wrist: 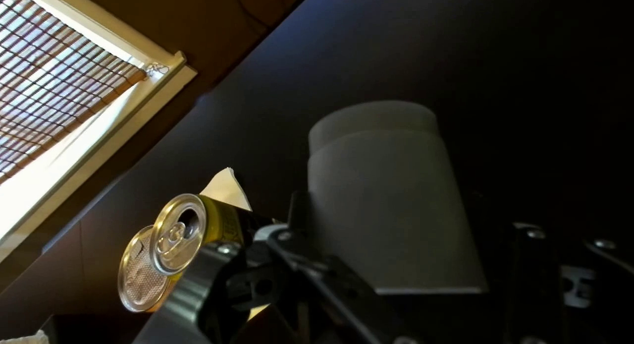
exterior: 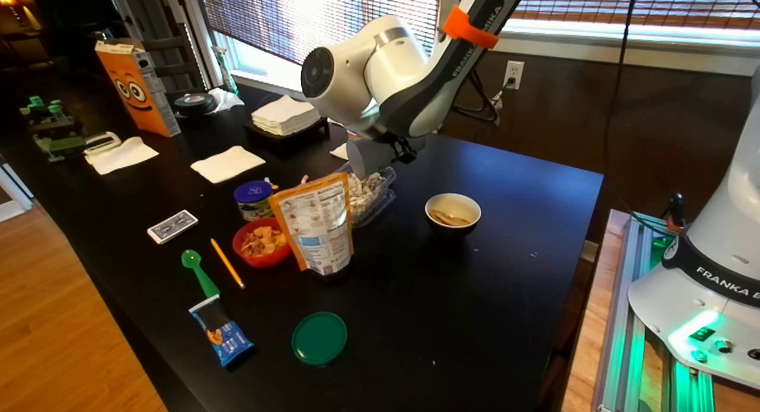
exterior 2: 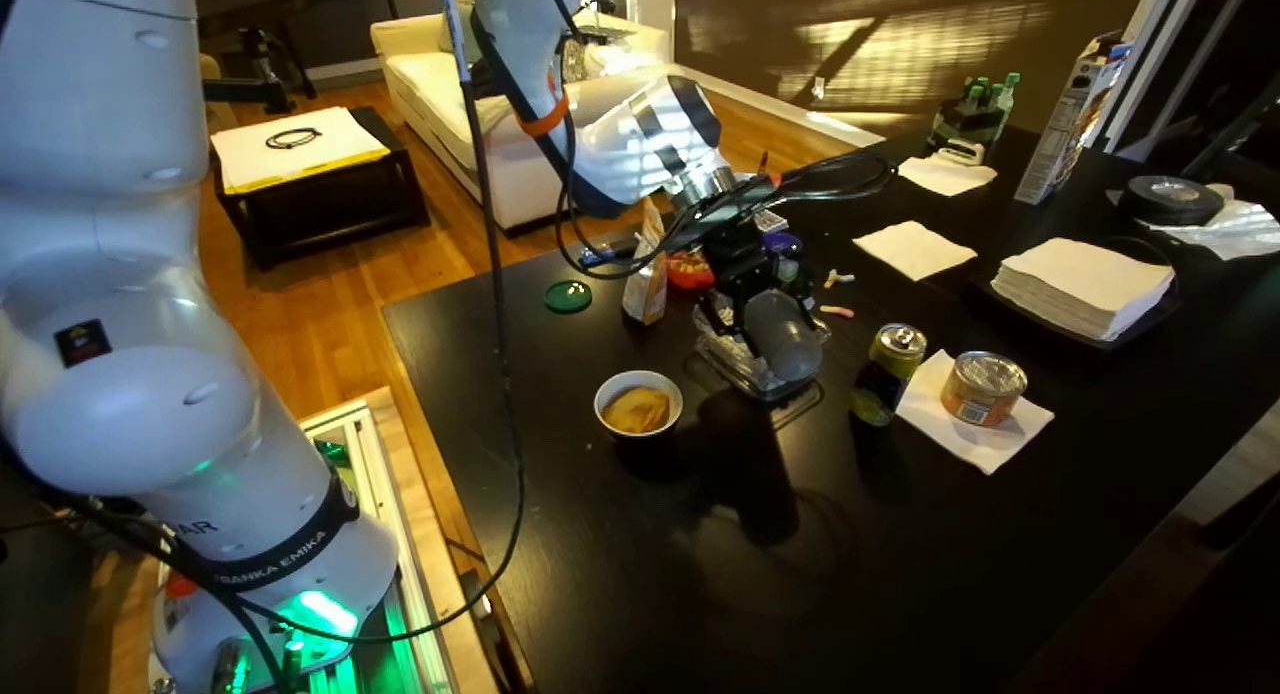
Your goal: Use the grey cup to get some of the contents of the clear lunchbox
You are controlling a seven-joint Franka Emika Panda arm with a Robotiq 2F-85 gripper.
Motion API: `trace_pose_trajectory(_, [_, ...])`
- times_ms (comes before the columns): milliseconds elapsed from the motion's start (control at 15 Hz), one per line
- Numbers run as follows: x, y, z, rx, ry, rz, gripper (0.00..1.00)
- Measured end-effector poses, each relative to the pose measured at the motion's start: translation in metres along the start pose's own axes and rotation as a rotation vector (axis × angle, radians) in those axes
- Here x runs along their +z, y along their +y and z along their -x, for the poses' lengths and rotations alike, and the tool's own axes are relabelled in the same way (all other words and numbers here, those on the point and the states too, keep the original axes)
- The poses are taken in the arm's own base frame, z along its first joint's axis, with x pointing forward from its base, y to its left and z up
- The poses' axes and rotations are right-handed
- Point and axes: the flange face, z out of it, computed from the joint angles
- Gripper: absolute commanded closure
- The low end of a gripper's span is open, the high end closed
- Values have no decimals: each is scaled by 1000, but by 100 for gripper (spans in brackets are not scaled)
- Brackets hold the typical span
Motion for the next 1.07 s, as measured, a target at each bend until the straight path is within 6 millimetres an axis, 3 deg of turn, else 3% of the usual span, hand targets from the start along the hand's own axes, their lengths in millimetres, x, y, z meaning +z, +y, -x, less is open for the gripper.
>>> trace_pose_trajectory(333, [-10,-5,-13,-48,-60,14,50])
trace_pose_trajectory(667, [-30,11,-37,-68,-128,42,50])
trace_pose_trajectory(1067, [-34,21,-50,-122,-187,42,50])
